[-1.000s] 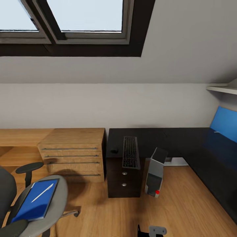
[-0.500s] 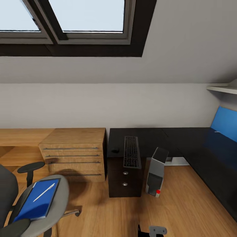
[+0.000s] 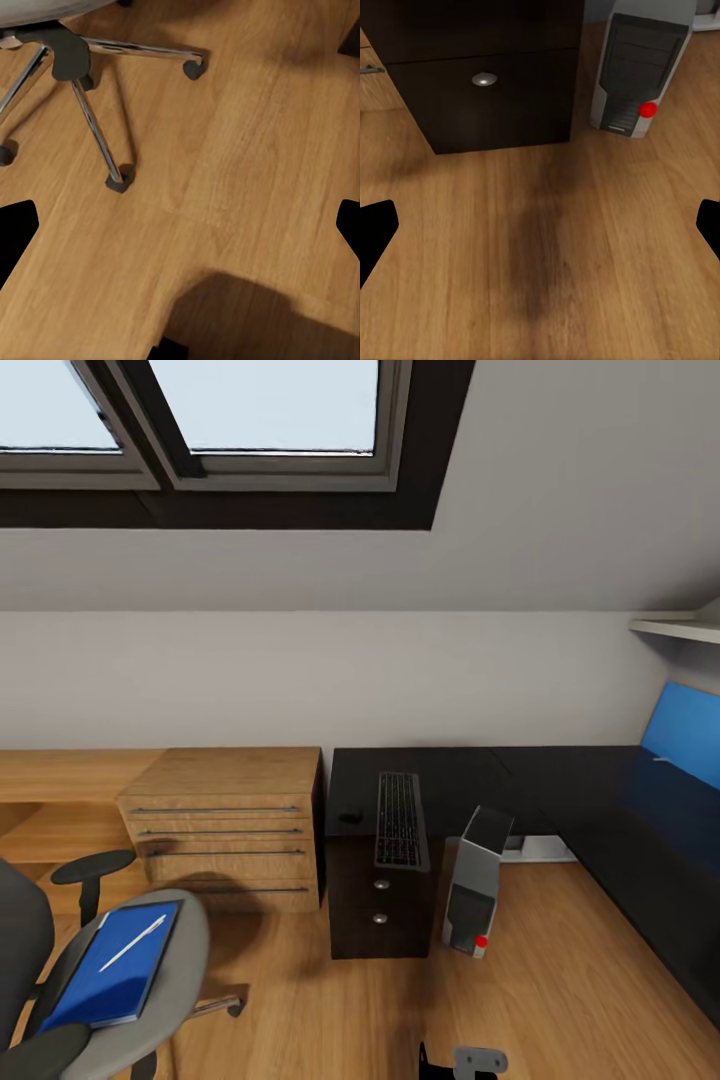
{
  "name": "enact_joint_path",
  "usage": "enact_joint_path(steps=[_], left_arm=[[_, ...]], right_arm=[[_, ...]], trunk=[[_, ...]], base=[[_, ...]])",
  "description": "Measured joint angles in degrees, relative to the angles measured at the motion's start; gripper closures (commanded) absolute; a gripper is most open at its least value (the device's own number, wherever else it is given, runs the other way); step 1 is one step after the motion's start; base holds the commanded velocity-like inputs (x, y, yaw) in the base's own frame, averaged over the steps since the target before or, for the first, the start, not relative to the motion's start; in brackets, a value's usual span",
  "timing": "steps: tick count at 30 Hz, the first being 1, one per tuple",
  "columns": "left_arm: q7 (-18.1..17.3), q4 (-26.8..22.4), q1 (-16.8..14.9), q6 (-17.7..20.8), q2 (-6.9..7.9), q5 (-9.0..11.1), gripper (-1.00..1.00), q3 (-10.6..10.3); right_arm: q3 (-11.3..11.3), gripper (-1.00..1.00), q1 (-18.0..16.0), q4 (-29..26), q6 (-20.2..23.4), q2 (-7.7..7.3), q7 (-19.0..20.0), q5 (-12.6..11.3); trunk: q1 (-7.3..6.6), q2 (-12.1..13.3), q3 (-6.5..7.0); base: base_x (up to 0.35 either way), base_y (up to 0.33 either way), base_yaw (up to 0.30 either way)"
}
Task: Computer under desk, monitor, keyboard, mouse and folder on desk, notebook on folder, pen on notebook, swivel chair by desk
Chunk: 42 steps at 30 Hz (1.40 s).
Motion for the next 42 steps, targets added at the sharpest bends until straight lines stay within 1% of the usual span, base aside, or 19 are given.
enact_joint_path(steps=[4,6,10,13,18,19,22,23,25,26,30,31,33,34,37,38,40,41,42], left_arm=[[-0.1,0.0,0.0,0.0,-0.05,-0.2,-1.0,-0.1],[-0.1,-1.1,0.0,0.2,-0.06,-0.3,-1.0,-0.2],[0.0,-4.4,0.0,1.1,-0.03,-0.3,-1.0,-0.2],[0.2,-7.7,0.0,3.3,0.0,-0.3,-1.0,-0.3],[0.4,-17.0,0.0,13.9,0.1,0.1,-1.0,-0.1],[0.4,-20.7,0.0,18.7,0.16,0.2,-1.0,0.2],[0.5,-26.5,0.0,25.5,0.17,0.3,-1.0,0.7],[0.5,-30.0,0.0,28.8,0.13,0.4,-1.0,0.9],[0.6,-33.5,0.0,31.2,0.06,0.7,-1.0,1.1],[0.6,-36.5,0.0,32.7,-0.13,1.3,-1.0,1.2],[0.7,-40.9,0.0,34.4,-1.01,3.3,-1.0,1.2],[0.9,-42.2,0.0,35.0,-1.56,4.6,-1.0,1.3],[1.2,-43.3,-0.2,36.0,-1.96,5.8,-1.0,1.3],[1.4,-44.3,-0.7,37.7,-2.24,6.9,-1.0,1.3],[1.6,-45.7,-2.0,41.1,-2.47,8.6,-1.0,1.3],[1.7,-46.6,-2.9,43.3,-2.53,9.9,-1.0,1.6],[1.8,-47.3,-3.6,45.2,-2.57,11.8,-1.0,2.2],[1.8,-47.8,-4.1,46.5,-2.61,13.9,-1.0,3.0],[1.8,-48.0,-4.3,47.0,-2.62,15.1,-1.0,3.3]], right_arm=[[0.1,-1.0,0.0,0.0,0.0,0.0,0.0,0.1],[0.0,-1.0,0.0,-0.3,-0.2,0.0,0.0,0.1],[0.0,-1.0,0.0,-0.6,-0.9,0.06,-0.1,0.1],[-0.1,-1.0,-0.1,-1.5,-1.0,0.12,-0.3,-0.1],[-0.3,-1.0,-0.1,-6.9,0.0,0.15,-0.4,-1.1],[-0.4,-1.0,-0.2,-9.0,0.9,0.17,-0.4,-1.9],[-0.8,-1.0,-0.2,-12.3,2.6,0.19,-0.2,-4.5],[-1.4,-1.0,-0.2,-14.8,3.8,0.21,-0.1,-6.9],[-2.1,-1.0,-0.2,-17.6,5.2,0.22,-0.1,-10.1],[-2.7,-1.0,-0.2,-20.6,6.6,0.21,-0.1,-13.6],[-3.5,-1.0,-0.2,-26.7,9.4,0.0,-0.1,-22.0],[-3.7,-1.0,-0.2,-29.5,10.7,-0.17,-0.1,-26.3],[-3.8,-1.0,-0.3,-31.9,12.1,-0.38,-0.1,-30.6],[-3.9,-1.0,-0.4,-33.8,13.3,-0.57,-0.1,-34.3],[-3.9,-1.0,-1.0,-35.8,14.9,-0.78,0.0,-39.2],[-4.0,-1.0,-1.6,-36.8,15.8,-0.95,0.1,-42.1],[-4.4,-1.0,-2.2,-37.8,16.5,-1.2,0.4,-45.1],[-5.0,-1.0,-2.6,-38.7,17.1,-1.59,1.1,-48.1],[-5.3,-1.0,-2.8,-39.0,17.4,-1.85,1.7,-49.7]], trunk=[[0.88,-1.6,-0.74],[1.32,-2.4,-1.11],[2.2,-4.0,-1.83],[2.86,-5.2,-2.37],[3.95,-7.2,-3.26],[4.17,-7.6,-3.44],[4.83,-8.8,-3.98],[5.05,-9.2,-4.16],[5.49,-10.0,-4.52],[5.71,-10.4,-4.7],[6.59,-12.0,-5.42],[6.81,-12.4,-5.6],[7.25,-13.2,-5.96],[7.47,-13.6,-6.14],[8.13,-14.8,-6.68],[8.35,-15.2,-6.85],[8.79,-16.0,-7.22],[9.01,-16.5,-7.4],[9.23,-16.9,-7.58]], base=[[0.0,0.0,0.0],[0.0,0.0,0.0],[0.0,0.0,0.0],[0.0,0.0,0.0],[0.0,0.0,0.0],[0.0,0.0,0.0],[0.0,0.0,0.0],[0.0,0.0,0.0],[0.0,0.0,0.0],[0.0,0.0,0.0],[0.0,0.0,0.0],[0.0,0.0,0.0],[0.0,0.0,0.0],[0.0,0.0,0.0],[0.0,0.0,0.0],[0.0,0.0,0.0],[0.0,0.0,0.0],[0.0,0.0,0.0],[0.0,0.0,0.0]])
